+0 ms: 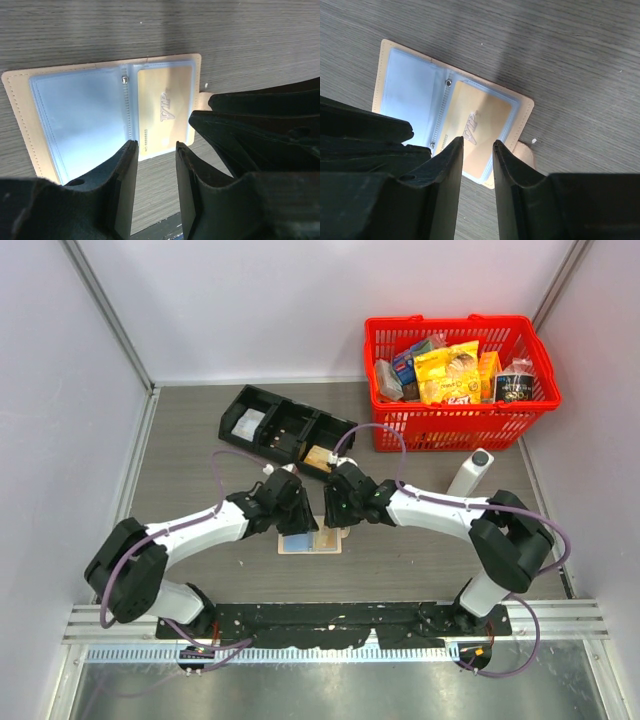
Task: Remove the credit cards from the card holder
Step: Remove the credit card from the card holder.
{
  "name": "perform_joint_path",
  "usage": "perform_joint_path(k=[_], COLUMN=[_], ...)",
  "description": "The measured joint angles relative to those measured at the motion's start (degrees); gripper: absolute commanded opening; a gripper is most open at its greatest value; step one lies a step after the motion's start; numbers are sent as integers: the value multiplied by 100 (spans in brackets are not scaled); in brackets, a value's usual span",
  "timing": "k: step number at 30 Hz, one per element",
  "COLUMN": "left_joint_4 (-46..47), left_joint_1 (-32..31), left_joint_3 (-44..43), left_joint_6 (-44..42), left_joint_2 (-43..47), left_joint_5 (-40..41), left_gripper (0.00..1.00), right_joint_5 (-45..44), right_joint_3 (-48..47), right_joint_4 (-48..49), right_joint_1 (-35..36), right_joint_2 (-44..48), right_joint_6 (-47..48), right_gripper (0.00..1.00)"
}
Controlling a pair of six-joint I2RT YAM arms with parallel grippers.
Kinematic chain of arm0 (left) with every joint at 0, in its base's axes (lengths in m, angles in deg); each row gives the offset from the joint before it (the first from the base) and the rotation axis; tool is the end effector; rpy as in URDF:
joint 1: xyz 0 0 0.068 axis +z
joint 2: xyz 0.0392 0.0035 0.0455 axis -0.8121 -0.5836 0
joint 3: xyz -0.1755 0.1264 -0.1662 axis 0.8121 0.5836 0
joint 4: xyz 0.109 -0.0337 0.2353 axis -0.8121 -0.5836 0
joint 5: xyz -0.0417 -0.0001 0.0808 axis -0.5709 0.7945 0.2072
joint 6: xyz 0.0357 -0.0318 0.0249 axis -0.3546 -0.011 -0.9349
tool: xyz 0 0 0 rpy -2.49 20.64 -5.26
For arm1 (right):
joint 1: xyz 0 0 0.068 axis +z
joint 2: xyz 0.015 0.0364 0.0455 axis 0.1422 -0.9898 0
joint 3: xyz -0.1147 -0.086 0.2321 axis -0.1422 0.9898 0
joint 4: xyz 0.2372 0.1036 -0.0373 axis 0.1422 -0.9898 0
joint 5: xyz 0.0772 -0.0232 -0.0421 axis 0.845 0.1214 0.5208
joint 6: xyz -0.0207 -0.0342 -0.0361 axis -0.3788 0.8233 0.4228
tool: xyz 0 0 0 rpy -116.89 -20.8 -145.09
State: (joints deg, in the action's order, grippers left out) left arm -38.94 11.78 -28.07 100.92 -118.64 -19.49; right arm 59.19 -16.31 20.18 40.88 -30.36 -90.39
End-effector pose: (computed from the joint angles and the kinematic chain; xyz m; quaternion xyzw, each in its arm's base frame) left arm 0.2018 -0.1870 0.1941 -0.0813 0.9403 -0.2578 0.2068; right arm 0.2159 0.2477 0.1937 -0.1353 0.9371 0.2024 0.2500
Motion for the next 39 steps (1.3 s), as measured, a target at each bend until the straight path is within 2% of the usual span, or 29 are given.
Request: perform_joint_path(k=[7, 16, 39], left_joint_4=[-46, -463, -354], left_joint_1=[-15, -17, -22], left_joint_3=[0, 4, 103], left_joint_6=[24, -70, -35], left_joint_2=[-343, -553, -516], left_joint_5=[28, 498, 505], left_gripper=[37, 35, 32], right_joint_5=[37, 219, 730], right_joint_3=[20, 20, 31], right_joint_4=[70, 66, 498], right_joint_1=[2, 0, 2], right_joint_2=[-304, -546, -317], right_joint_6=[-92, -111, -103], right_gripper=[36, 37, 33])
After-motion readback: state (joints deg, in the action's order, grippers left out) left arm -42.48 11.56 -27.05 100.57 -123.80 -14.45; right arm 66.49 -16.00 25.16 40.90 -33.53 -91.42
